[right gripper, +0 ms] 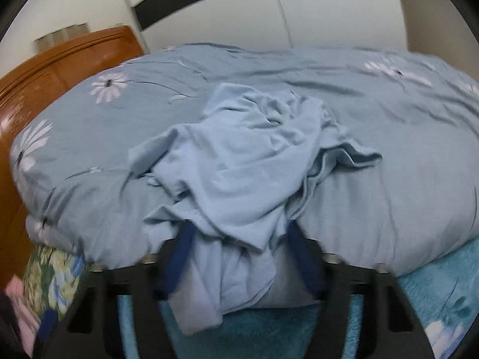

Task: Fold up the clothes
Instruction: 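Grasp the light-blue shirt with the right gripper and pull it onto the blanket, then grasp the shirt with the left gripper while the right gripper lifts its edge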

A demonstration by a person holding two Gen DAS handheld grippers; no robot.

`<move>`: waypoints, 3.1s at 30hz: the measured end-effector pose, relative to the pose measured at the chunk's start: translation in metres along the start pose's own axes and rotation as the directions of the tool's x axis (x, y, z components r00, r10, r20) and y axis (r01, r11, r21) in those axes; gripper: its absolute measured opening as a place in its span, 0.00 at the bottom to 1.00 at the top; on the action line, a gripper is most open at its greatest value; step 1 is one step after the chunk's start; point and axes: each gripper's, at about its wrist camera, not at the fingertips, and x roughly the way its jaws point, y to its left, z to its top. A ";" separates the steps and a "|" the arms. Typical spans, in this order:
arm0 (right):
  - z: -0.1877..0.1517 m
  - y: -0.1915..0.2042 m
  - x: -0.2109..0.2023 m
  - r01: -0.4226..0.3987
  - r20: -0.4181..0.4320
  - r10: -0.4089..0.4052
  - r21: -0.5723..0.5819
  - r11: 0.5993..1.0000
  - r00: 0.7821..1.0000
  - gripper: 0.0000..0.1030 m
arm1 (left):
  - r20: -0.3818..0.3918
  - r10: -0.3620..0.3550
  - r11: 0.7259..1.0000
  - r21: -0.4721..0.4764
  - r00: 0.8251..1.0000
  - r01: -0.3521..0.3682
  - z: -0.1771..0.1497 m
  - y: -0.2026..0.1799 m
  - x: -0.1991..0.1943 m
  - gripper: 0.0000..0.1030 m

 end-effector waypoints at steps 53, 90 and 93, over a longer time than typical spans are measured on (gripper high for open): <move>-0.252 -0.302 -0.440 -0.101 -0.077 0.110 0.113 0.988 0.991 0.16 | -0.514 -0.355 0.880 0.100 0.781 0.465 -0.178 -0.167 -0.200 1.00; -0.192 -0.269 -0.530 0.180 0.267 -0.162 -0.044 0.983 0.950 0.03 | -0.191 -0.425 0.888 0.102 0.885 0.448 -0.031 -0.205 -0.259 0.11; -0.166 -0.260 -0.561 0.198 0.361 -0.167 -0.051 0.979 0.917 0.03 | -0.096 -0.439 0.883 0.139 0.893 0.449 0.012 -0.200 -0.286 0.11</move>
